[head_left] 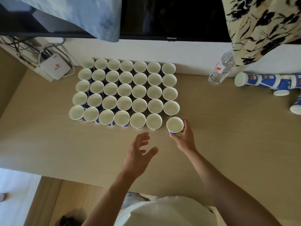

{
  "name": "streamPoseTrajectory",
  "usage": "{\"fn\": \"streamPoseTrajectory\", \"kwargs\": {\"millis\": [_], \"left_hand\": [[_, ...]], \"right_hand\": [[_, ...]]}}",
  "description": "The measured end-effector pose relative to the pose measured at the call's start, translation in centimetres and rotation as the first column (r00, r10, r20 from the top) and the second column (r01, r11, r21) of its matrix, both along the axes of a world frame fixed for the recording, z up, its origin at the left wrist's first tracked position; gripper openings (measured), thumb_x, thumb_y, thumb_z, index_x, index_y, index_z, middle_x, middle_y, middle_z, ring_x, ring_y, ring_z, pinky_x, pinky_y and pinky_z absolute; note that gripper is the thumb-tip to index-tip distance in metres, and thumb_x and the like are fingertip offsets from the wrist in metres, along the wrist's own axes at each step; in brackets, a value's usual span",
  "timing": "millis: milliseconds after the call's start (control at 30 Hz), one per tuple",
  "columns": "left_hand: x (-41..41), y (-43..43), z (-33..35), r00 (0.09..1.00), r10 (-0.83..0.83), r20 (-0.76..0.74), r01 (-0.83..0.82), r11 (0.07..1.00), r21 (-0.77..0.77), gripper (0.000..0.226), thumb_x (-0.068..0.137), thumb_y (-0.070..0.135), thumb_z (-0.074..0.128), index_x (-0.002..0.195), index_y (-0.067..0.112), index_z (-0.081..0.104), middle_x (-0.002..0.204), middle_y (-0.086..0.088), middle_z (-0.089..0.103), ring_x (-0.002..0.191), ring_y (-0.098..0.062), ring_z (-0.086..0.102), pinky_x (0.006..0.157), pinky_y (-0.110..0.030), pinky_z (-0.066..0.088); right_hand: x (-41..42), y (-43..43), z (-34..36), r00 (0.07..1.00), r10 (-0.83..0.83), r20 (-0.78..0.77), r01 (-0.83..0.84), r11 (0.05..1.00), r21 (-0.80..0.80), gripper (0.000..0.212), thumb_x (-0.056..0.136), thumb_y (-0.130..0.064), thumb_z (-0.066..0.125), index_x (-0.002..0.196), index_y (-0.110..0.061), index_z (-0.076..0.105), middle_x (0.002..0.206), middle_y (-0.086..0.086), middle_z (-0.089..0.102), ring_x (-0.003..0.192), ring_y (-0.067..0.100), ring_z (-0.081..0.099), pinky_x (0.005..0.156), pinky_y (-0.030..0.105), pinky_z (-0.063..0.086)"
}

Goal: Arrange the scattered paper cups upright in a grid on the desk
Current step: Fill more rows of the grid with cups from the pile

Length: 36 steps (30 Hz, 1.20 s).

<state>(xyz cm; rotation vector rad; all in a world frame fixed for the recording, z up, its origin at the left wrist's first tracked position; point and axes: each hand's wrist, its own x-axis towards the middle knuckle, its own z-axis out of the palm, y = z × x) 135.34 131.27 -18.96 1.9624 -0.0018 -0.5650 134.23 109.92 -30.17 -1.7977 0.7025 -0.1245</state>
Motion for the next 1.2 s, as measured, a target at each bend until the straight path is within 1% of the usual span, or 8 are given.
{"fn": "streamPoseTrajectory", "kwargs": {"millis": [67, 233, 333, 467, 567, 833, 1133, 1200], "left_hand": [[0.0, 0.1, 0.0, 1.0, 0.011, -0.008, -0.011, 1.0, -0.01, 0.063, 0.063, 0.055, 0.074, 0.12, 0.034, 0.057, 0.119, 0.015, 0.064, 0.11, -0.005, 0.063, 0.089, -0.038, 0.058], [0.1, 0.3, 0.2, 1.0, 0.022, -0.017, -0.022, 1.0, -0.003, 0.052, 0.067, 0.046, 0.075, 0.115, 0.039, 0.057, 0.117, 0.015, 0.065, 0.109, -0.005, 0.063, 0.09, -0.041, 0.058], [0.1, 0.4, 0.3, 0.999, 0.027, -0.025, -0.027, 1.0, -0.002, 0.05, 0.069, 0.043, 0.076, 0.116, 0.038, 0.058, 0.118, 0.015, 0.065, 0.11, -0.004, 0.063, 0.091, -0.042, 0.057], [0.1, 0.4, 0.3, 0.999, 0.029, -0.037, -0.029, 1.0, 0.002, 0.054, 0.071, 0.04, 0.075, 0.121, 0.033, 0.058, 0.117, 0.014, 0.065, 0.109, -0.004, 0.062, 0.092, -0.041, 0.057], [0.1, 0.4, 0.2, 0.999, 0.026, -0.038, -0.026, 1.0, 0.01, 0.055, 0.071, 0.041, 0.074, 0.122, 0.031, 0.058, 0.118, 0.014, 0.065, 0.11, -0.005, 0.063, 0.091, -0.041, 0.057], [0.1, 0.4, 0.2, 0.998, 0.027, -0.059, -0.027, 1.0, 0.01, 0.051, 0.072, 0.041, 0.073, 0.119, 0.033, 0.058, 0.117, 0.014, 0.064, 0.11, -0.006, 0.062, 0.092, -0.041, 0.057], [0.0, 0.9, -0.2, 0.998, 0.036, -0.046, -0.035, 0.999, 0.017, 0.053, 0.075, 0.038, 0.076, 0.124, 0.028, 0.059, 0.119, 0.012, 0.065, 0.11, -0.007, 0.062, 0.091, -0.04, 0.057], [0.0, 0.9, -0.1, 0.998, 0.039, -0.047, -0.038, 0.999, 0.02, 0.048, 0.08, 0.029, 0.079, 0.124, 0.027, 0.059, 0.119, 0.011, 0.064, 0.111, -0.008, 0.062, 0.091, -0.04, 0.057]], "right_hand": [[0.5, 0.0, -0.8, 1.0, 0.01, -0.011, -0.011, 1.0, -0.027, 0.066, 0.068, -0.005, 0.082, 0.126, -0.016, 0.052, 0.119, 0.001, 0.061, 0.106, 0.021, 0.062, 0.088, 0.032, 0.054], [1.3, 0.2, -1.5, 0.999, 0.025, -0.02, -0.024, 0.999, 0.021, 0.072, 0.067, -0.008, 0.078, 0.132, -0.01, 0.047, 0.129, 0.008, 0.053, 0.112, 0.021, 0.062, 0.092, 0.041, 0.058], [1.6, 0.1, -1.5, 0.999, 0.017, -0.035, -0.016, 1.0, 0.025, 0.092, 0.068, -0.004, 0.08, 0.147, -0.009, 0.032, 0.141, 0.009, 0.043, 0.121, 0.019, 0.054, 0.099, 0.042, 0.054], [2.3, -0.4, -1.2, 0.991, 0.097, -0.096, -0.099, 0.995, -0.018, 0.118, 0.066, -0.021, 0.082, 0.159, -0.016, 0.009, 0.158, 0.007, 0.025, 0.142, 0.023, 0.036, 0.116, 0.044, 0.036], [2.9, -0.6, -0.4, 0.986, 0.161, -0.04, -0.162, 0.986, -0.036, 0.113, 0.062, -0.032, 0.075, 0.157, -0.023, 0.015, 0.155, 0.001, 0.03, 0.141, 0.018, 0.035, 0.115, 0.038, 0.035], [3.3, 0.0, -0.3, 0.979, 0.203, -0.006, -0.203, 0.977, -0.059, 0.102, 0.069, -0.012, 0.078, 0.155, -0.023, 0.023, 0.15, 0.0, 0.031, 0.138, 0.009, 0.028, 0.112, 0.029, 0.029], [3.5, 0.5, -0.3, 0.983, 0.183, -0.011, -0.184, 0.982, -0.039, 0.103, 0.07, -0.005, 0.079, 0.154, -0.024, 0.024, 0.14, -0.007, 0.033, 0.136, 0.015, 0.032, 0.109, 0.033, 0.035], [3.1, 0.4, -0.5, 0.984, 0.175, -0.031, -0.175, 0.985, -0.001, 0.108, 0.069, -0.005, 0.077, 0.157, -0.024, 0.018, 0.141, -0.004, 0.03, 0.134, 0.015, 0.038, 0.107, 0.035, 0.042]]}}
